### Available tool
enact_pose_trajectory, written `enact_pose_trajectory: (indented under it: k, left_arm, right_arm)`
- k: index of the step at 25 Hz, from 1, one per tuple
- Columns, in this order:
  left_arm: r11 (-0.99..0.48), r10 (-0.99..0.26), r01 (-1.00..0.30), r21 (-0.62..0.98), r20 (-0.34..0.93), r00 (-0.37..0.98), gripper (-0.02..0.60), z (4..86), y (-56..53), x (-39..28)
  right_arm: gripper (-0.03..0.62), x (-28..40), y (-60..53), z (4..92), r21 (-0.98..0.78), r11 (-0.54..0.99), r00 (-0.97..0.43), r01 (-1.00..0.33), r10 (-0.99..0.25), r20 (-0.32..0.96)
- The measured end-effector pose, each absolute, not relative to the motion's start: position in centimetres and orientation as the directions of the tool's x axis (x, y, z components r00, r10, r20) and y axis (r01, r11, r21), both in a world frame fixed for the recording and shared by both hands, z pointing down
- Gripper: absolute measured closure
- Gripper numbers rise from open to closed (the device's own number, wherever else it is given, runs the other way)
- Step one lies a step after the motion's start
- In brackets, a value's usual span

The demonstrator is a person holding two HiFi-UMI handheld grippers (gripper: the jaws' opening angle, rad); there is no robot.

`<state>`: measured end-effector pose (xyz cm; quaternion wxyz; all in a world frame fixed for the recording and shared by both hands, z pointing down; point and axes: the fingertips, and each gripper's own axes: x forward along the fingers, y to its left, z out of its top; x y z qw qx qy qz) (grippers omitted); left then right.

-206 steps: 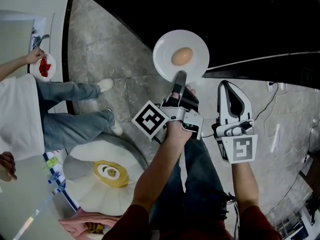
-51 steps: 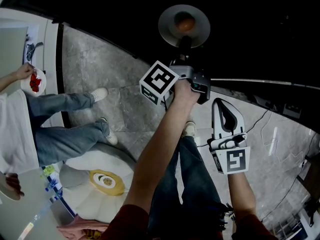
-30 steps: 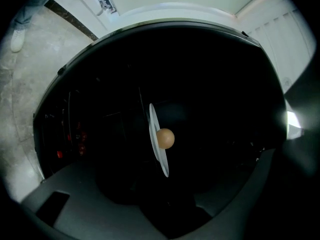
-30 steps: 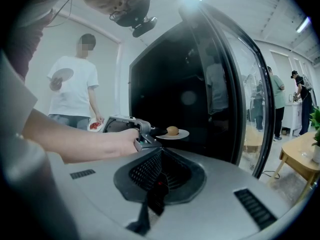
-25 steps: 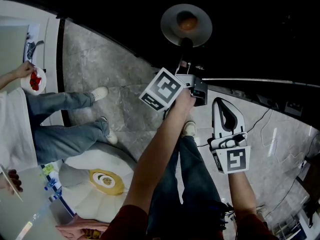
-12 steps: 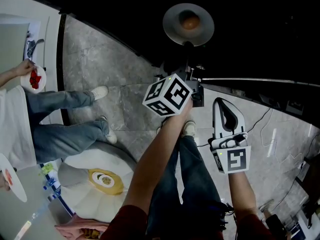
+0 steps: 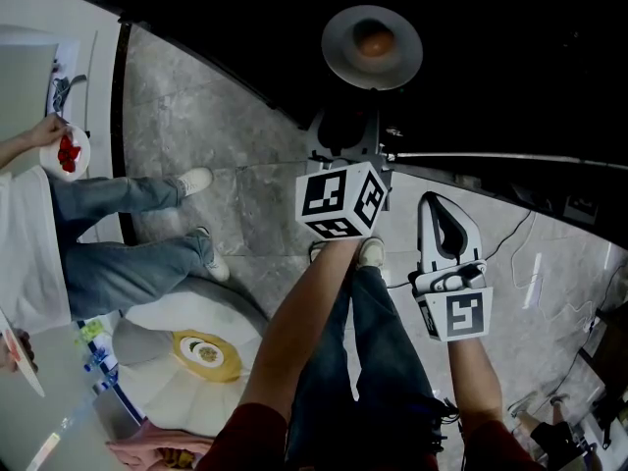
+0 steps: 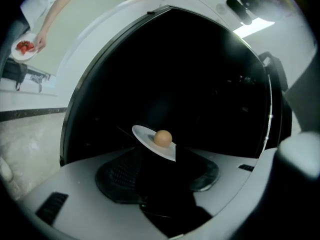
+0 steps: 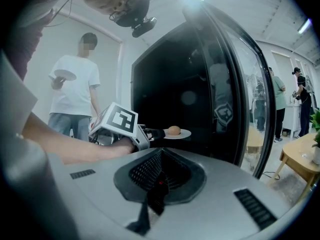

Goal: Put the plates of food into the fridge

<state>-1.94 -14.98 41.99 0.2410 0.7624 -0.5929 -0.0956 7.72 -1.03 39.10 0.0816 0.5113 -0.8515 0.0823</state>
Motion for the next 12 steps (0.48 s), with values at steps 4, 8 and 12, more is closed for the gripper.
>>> enact_pose_trajectory:
  k: [4, 8, 12]
  left_arm:
    - [-0.192, -0.955, -0.909, 0.369, 0.143, 0.26, 0.38, 41.7, -14.4, -2.2]
    - [-0.205, -0.959, -0.946, 0.253, 0.139, 0.245, 0.38, 41.5, -14.0, -2.4]
    - [-0.223, -0.959, -0.96, 0.171, 0.139, 0.248, 0.382, 41.4, -13.8, -2.0]
  right_arm:
    - [0.583, 7.6, -0.7, 39.4, -0.061, 0.467, -0.467, -0.882, -0.852, 0.237]
    - [0.583, 7.4, -0.8, 39.3, -0.057, 0.471, -0.47, -0.881, -0.852, 0.229]
    - [0.583, 7.4, -0.7, 39.6, -0.062, 0.469, -0.47, -0.881, -0.85, 0.237]
